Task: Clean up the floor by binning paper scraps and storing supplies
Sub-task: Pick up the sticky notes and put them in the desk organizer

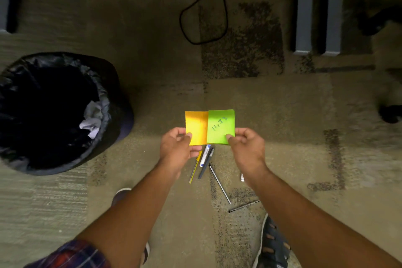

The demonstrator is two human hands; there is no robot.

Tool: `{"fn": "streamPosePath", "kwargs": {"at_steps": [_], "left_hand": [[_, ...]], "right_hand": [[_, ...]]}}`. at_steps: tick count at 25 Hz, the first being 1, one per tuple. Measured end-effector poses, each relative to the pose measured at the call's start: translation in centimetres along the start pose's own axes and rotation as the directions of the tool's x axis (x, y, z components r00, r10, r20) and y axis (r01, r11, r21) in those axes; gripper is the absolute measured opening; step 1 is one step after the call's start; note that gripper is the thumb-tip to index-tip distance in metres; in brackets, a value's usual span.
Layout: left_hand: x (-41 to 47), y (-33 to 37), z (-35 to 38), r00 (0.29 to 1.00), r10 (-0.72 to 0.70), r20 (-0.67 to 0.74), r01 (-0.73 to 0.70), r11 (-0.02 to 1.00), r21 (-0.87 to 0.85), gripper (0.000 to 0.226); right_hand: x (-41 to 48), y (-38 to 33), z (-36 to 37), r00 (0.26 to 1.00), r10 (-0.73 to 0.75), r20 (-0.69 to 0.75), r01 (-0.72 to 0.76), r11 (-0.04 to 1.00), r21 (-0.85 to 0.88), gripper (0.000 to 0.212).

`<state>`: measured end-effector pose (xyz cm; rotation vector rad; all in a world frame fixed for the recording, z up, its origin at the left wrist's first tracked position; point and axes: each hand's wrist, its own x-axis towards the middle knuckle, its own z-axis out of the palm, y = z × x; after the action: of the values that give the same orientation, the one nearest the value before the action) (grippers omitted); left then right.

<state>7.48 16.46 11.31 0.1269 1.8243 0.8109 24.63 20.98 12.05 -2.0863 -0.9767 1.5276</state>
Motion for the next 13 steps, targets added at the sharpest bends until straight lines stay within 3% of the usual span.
{"fn": "streamPosePath", "kwargs": {"at_steps": [2,8,13], "left_hand": [[-3.3,2.0,-0.5,0.999,0.034,0.038,-0.031,0.998,-0.058,0.019],[-12.5,7.7,-3.2,0.983,0.133,0.125,-0.093,0.954,-0.286,0.021],[-17.6,11.7,-6.7,0.969,0.199,0.149,-0.157,0.954,-0.254,0.024]], "right_hand": [[-2.9,-2.5,0.1,0.999,-0.035,0.024,0.034,0.999,0.012,0.009],[-11.3,-10.4,-0.7,0.976,-0.212,0.047,0.216,0.962,-0.165,0.017],[-16.7,-15.8,-1.8,0.951,-0.3,0.076,0.308,0.9,-0.309,0.014]]}}
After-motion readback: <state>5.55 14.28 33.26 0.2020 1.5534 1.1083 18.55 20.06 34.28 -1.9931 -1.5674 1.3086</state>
